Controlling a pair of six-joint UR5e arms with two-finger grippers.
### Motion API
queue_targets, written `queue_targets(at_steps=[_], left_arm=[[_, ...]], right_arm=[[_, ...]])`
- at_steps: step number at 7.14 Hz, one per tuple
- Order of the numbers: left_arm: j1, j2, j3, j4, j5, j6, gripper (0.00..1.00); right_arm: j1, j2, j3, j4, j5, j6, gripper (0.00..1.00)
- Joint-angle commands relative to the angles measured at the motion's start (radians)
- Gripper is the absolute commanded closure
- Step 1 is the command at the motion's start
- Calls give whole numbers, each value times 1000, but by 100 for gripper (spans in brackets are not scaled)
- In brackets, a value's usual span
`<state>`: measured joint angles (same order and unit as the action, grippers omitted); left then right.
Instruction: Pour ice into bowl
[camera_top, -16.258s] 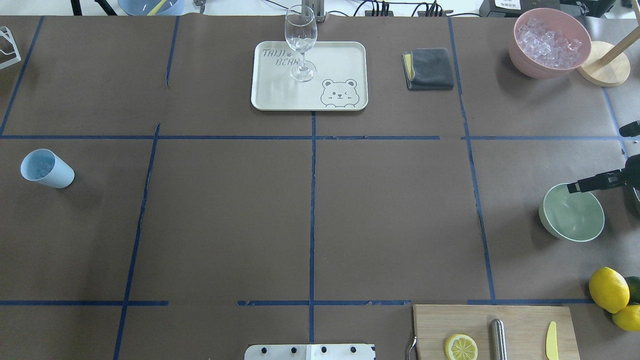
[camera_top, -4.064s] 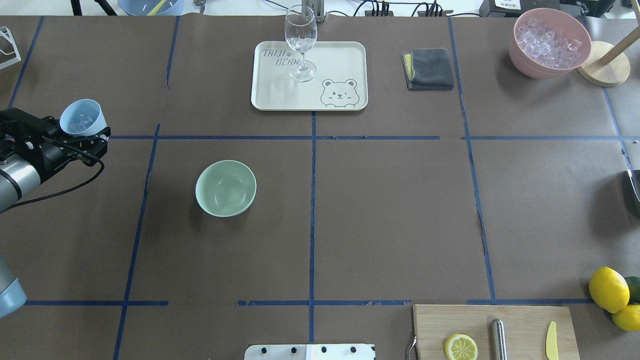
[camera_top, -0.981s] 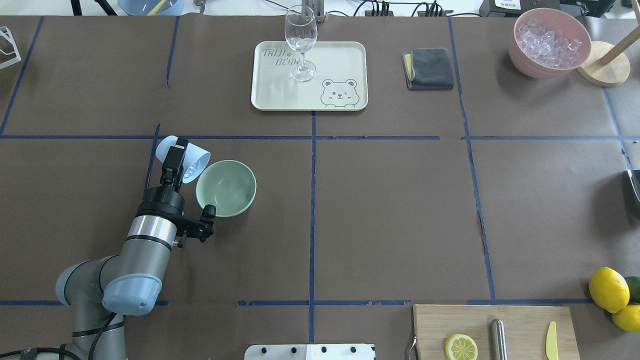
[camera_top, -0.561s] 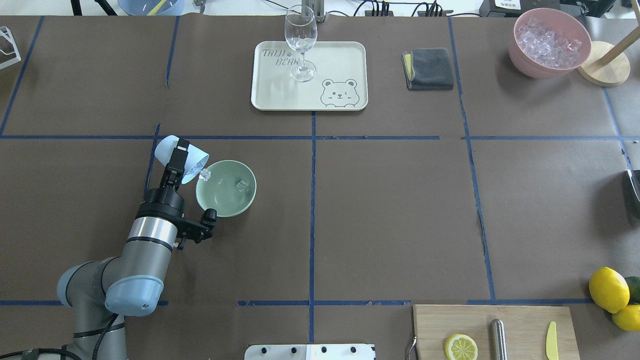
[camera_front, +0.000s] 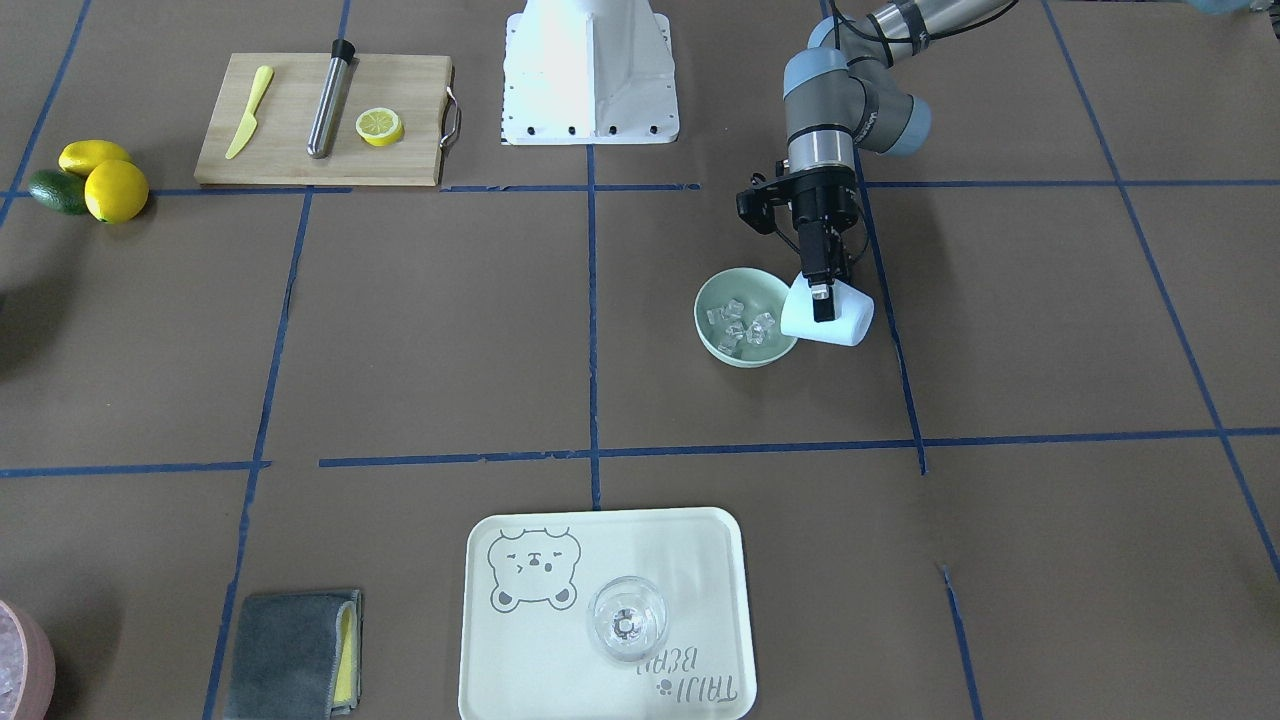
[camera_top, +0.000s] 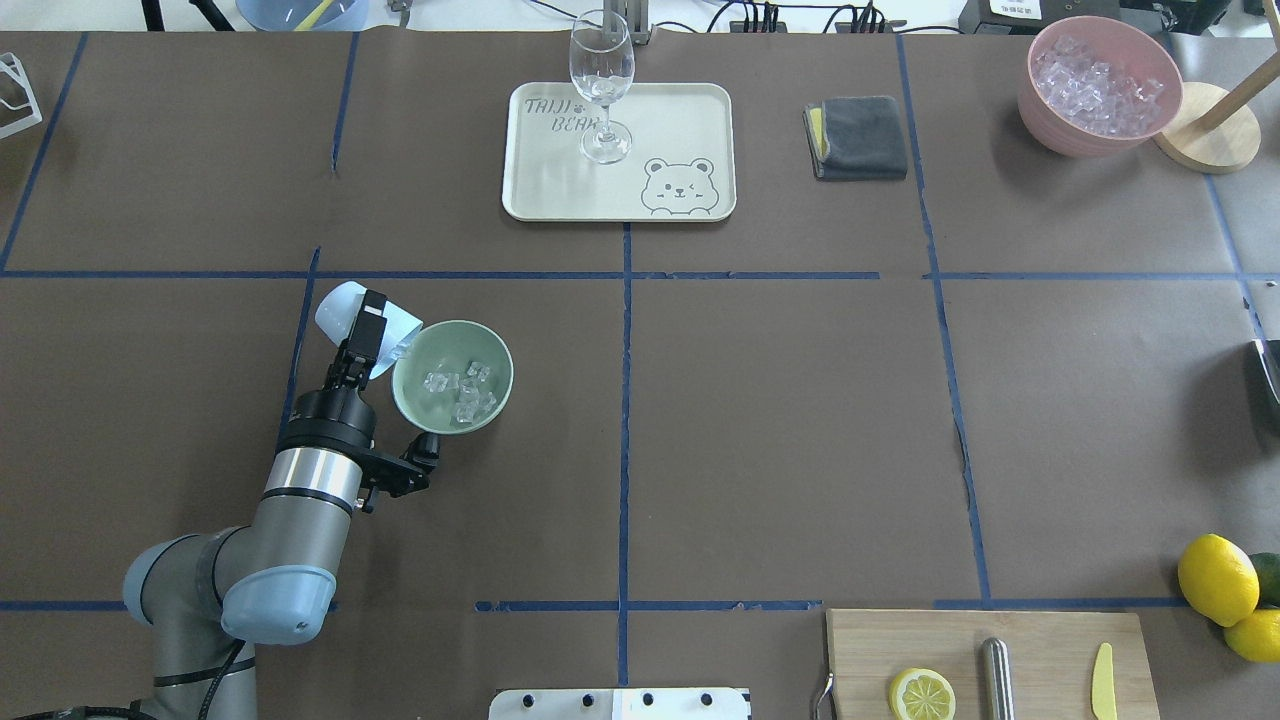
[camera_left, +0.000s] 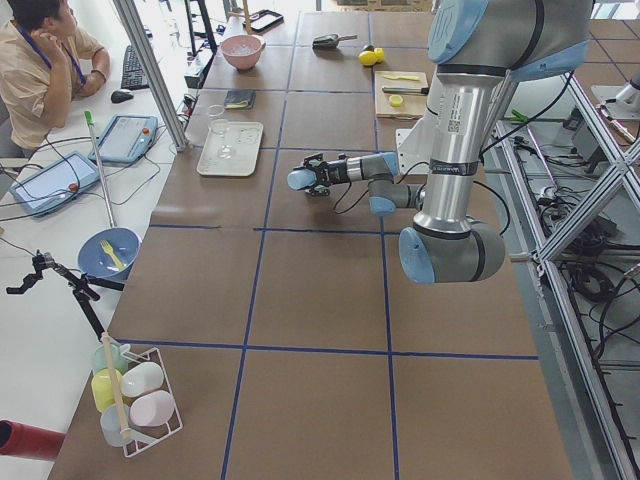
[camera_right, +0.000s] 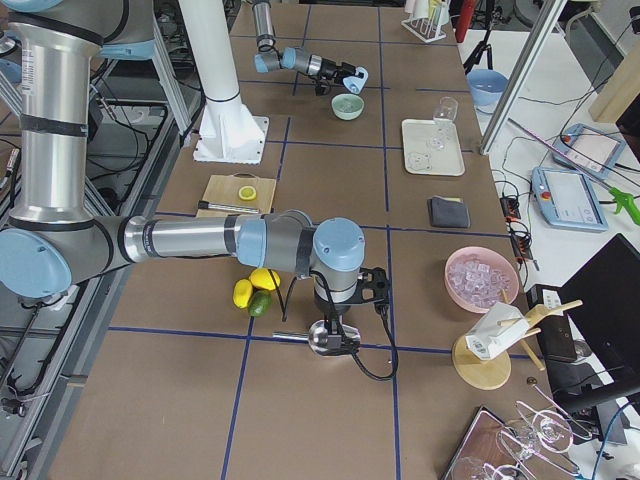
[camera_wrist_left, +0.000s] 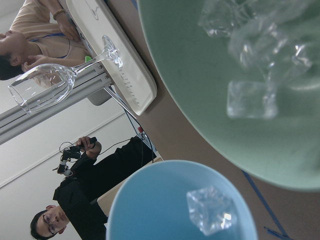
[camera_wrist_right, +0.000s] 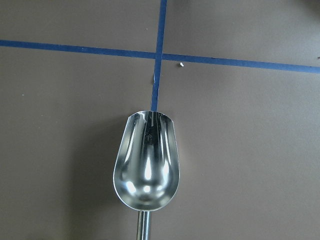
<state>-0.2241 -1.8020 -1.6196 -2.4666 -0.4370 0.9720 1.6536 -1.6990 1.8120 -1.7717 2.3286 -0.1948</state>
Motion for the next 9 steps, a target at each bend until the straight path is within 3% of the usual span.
queue_targets(at_steps=[1, 4, 6, 9], left_arm=[[2, 0, 0, 0, 0, 1, 100], [3, -7, -26, -67, -2, -13, 99], [2, 6, -22, -304, -12, -24, 100], [-3, 29, -32, -399, -153, -298, 100]], right_arm=[[0, 1, 0, 0, 0, 0, 0], [0, 1, -2, 0, 0, 0, 0], [0, 1, -2, 0, 0, 0, 0], [0, 2, -2, 0, 2, 0, 0]])
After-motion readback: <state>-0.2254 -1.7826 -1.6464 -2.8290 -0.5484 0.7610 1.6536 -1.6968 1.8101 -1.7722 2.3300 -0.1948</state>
